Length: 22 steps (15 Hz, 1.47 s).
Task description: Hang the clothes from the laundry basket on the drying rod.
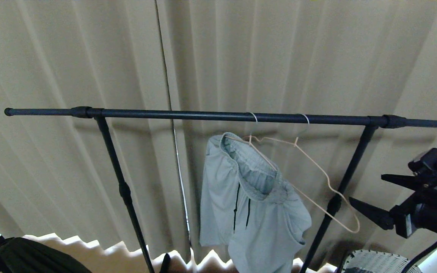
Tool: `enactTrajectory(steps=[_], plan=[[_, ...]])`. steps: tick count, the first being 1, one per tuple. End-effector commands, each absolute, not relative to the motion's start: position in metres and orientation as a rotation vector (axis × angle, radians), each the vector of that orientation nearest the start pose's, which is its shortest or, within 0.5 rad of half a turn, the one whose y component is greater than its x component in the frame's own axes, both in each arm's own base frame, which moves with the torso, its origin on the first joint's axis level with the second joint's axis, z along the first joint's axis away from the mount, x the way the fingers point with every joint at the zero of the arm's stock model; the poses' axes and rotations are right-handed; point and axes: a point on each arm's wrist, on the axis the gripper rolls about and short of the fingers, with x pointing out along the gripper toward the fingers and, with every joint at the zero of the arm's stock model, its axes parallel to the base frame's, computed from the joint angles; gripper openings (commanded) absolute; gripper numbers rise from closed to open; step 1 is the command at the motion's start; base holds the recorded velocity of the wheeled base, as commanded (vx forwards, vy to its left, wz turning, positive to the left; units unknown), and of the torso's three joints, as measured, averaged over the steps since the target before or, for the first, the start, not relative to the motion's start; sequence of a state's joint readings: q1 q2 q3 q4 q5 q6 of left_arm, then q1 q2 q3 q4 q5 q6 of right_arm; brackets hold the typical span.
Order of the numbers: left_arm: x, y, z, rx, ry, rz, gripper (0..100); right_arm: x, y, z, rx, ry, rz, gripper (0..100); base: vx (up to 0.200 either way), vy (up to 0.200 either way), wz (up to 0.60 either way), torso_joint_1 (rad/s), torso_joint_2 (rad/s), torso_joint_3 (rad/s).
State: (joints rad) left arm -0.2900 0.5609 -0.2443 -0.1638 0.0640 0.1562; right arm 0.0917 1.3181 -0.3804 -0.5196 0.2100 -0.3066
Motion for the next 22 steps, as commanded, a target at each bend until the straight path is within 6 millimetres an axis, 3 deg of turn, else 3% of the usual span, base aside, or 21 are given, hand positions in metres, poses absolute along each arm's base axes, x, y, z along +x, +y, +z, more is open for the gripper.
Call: enactTrajectory(steps=[1, 4, 10, 22], plan=[[0.035, -0.009, 0.159, 0.187, 0.139, -0.237, 0, 0.206, 0.038, 0.146, -0.302, 0.421, 0.385, 100, 0.000, 0.000, 0.00, 0.000, 0.00, 0.000], [0.035, -0.009, 0.158, 0.187, 0.142, -0.237, 0, 0.223, 0.054, 0.147, -0.333, 0.441, 0.378, 100, 0.000, 0.000, 0.00, 0.000, 0.00, 0.000], [0.035, -0.009, 0.158, 0.188, 0.139, -0.237, 0, 0.259, 0.062, 0.142, -0.356, 0.549, 0.333, 100, 0.000, 0.000, 0.00, 0.000, 0.00, 0.000], [0.032, -0.008, 0.159, 0.187, 0.120, -0.239, 0, 0.279, 0.067, 0.131, -0.306, 0.590, 0.319, 100, 0.000, 0.000, 0.00, 0.000, 0.00, 0.000]])
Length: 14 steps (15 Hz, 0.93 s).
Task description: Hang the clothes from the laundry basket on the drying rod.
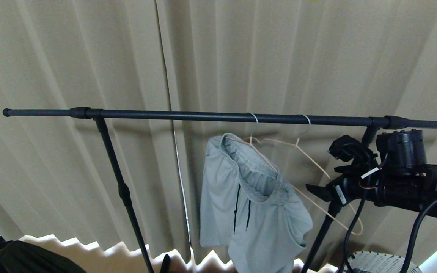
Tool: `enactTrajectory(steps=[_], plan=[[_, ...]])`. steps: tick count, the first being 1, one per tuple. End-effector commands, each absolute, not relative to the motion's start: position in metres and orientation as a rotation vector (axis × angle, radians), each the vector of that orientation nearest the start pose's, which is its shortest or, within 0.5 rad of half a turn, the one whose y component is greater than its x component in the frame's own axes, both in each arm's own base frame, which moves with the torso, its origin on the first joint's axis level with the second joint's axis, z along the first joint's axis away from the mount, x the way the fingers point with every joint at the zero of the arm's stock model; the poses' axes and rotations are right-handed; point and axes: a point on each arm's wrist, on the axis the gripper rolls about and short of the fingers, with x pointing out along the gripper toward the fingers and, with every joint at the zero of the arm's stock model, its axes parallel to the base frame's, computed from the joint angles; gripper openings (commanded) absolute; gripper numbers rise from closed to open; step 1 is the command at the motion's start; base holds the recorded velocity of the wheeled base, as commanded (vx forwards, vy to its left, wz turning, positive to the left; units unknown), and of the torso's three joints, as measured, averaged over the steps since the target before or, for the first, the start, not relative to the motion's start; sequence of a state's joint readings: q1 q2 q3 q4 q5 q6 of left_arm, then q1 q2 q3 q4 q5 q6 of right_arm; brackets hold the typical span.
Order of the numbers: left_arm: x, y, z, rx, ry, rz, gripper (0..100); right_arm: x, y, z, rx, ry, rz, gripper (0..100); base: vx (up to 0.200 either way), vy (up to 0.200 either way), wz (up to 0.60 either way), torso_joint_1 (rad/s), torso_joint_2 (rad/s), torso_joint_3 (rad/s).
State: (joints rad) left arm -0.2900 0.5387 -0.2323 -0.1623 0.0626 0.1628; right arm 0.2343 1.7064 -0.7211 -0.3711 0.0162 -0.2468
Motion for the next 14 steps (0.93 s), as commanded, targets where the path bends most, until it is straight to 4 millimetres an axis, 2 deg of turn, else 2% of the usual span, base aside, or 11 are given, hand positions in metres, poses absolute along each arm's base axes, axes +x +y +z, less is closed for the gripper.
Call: enactTrajectory(steps=[1, 6, 14], plan=[[0.032, -0.008, 0.159, 0.187, 0.120, -0.239, 0, 0.279, 0.067, 0.131, -0.306, 0.590, 0.319, 0, 0.000, 0.000, 0.00, 0.000, 0.00, 0.000], [0.031, -0.008, 0.159, 0.193, 0.112, -0.244, 0, 0.278, 0.066, 0.132, -0.296, 0.583, 0.320, 0, 0.000, 0.000, 0.00, 0.000, 0.00, 0.000], [0.031, -0.008, 0.157, 0.196, 0.117, -0.244, 0, 0.247, 0.058, 0.166, -0.128, 0.489, 0.269, 0, 0.000, 0.000, 0.00, 0.000, 0.00, 0.000]])
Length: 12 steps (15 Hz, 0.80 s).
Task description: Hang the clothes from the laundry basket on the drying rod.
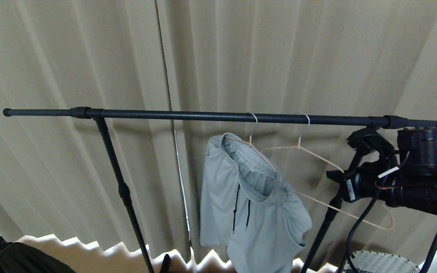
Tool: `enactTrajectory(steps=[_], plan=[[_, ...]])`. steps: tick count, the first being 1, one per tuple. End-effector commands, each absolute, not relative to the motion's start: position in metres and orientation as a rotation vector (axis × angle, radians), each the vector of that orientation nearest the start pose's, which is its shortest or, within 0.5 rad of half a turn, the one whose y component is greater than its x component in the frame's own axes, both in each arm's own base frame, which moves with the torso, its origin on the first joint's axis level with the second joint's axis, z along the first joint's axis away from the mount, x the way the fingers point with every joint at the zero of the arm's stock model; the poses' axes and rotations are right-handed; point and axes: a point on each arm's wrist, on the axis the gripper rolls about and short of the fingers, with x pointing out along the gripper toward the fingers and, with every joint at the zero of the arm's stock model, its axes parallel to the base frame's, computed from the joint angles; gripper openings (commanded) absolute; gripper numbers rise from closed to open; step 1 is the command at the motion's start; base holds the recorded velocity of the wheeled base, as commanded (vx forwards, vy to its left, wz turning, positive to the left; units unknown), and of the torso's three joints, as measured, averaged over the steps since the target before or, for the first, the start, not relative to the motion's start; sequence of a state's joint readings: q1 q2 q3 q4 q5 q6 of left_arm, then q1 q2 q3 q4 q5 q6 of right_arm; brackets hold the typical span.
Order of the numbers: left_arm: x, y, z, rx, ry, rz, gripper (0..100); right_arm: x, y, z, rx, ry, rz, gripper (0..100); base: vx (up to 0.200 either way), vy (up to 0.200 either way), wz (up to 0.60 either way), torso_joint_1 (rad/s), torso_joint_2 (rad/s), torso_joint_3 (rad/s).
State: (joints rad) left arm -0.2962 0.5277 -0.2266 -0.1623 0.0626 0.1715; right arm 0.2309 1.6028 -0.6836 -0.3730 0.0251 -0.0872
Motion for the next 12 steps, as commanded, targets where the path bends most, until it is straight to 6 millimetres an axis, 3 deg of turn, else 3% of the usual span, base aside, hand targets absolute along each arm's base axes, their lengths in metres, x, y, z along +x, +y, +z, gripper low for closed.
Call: enactTrajectory(steps=[1, 11, 12], plan=[[0.031, -0.008, 0.157, 0.196, 0.117, -0.244, 0, 0.241, 0.057, 0.167, -0.121, 0.481, 0.267, 0, 0.000, 0.000, 0.00, 0.000, 0.00, 0.000], [0.031, -0.008, 0.158, 0.193, 0.112, -0.242, 0, 0.208, 0.046, 0.182, -0.109, 0.408, 0.243, 0, 0.000, 0.000, 0.00, 0.000, 0.00, 0.000], [0.031, -0.008, 0.159, 0.193, 0.112, -0.242, 0, 0.201, 0.043, 0.181, -0.108, 0.407, 0.233, 0, -0.200, 0.000, 0.00, 0.002, 0.00, 0.007]])
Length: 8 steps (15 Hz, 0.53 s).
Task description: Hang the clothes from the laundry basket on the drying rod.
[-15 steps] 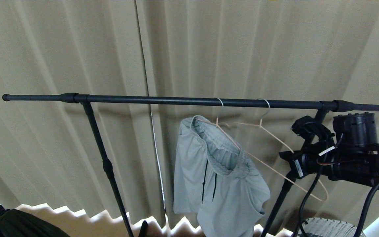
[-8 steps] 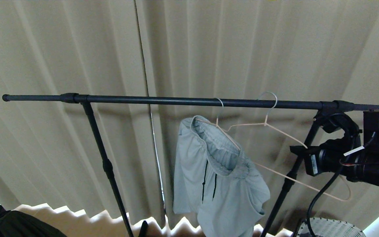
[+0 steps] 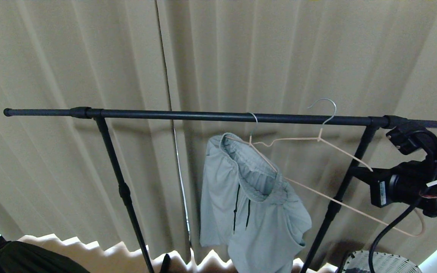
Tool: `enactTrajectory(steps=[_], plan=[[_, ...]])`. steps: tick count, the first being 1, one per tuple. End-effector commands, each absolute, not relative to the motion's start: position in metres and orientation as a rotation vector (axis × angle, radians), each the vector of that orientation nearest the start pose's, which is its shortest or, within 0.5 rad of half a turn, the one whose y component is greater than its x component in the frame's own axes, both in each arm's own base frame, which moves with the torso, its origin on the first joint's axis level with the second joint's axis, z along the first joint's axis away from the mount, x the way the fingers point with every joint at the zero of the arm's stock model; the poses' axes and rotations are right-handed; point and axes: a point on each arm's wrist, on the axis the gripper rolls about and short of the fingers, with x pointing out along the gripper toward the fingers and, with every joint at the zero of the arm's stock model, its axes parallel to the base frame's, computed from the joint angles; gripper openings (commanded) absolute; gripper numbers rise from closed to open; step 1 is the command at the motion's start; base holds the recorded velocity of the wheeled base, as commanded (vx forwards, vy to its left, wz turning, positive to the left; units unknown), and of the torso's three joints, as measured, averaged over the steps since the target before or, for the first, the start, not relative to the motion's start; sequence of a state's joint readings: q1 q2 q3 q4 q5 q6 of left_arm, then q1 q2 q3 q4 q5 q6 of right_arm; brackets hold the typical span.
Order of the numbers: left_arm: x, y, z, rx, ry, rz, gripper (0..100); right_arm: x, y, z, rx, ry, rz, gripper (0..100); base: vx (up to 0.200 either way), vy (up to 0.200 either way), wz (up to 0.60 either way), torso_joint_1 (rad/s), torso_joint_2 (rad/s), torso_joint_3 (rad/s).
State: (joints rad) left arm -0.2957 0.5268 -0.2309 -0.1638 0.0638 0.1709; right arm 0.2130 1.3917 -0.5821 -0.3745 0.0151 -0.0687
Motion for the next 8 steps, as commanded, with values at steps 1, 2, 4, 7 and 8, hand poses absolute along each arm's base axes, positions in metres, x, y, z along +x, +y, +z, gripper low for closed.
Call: enactTrajectory(steps=[1, 2, 4, 7, 8], plan=[[0.031, -0.008, 0.159, 0.193, 0.110, -0.242, 0, 0.194, 0.038, 0.180, -0.106, 0.403, 0.219, 0, -0.200, 0.000, 0.00, -0.002, 0.00, 0.002], [0.031, -0.008, 0.159, 0.193, 0.110, -0.240, 0, 0.190, 0.036, 0.182, -0.105, 0.397, 0.210, 0, -0.200, 0.000, 0.00, -0.002, 0.01, 0.002], [0.031, -0.008, 0.159, 0.193, 0.110, -0.240, 0, 0.184, 0.031, 0.181, -0.101, 0.393, 0.190, 0, -0.200, 0.000, 0.00, 0.005, 0.01, 0.002], [0.031, -0.008, 0.159, 0.193, 0.109, -0.240, 0, 0.178, 0.028, 0.182, -0.099, 0.381, 0.181, 0, -0.200, 0.000, 0.00, -0.002, 0.00, 0.002], [0.031, -0.008, 0.159, 0.193, 0.109, -0.240, 0, 0.177, 0.028, 0.182, -0.100, 0.380, 0.181, 0, -0.200, 0.000, 0.00, -0.007, 0.00, 0.007]])
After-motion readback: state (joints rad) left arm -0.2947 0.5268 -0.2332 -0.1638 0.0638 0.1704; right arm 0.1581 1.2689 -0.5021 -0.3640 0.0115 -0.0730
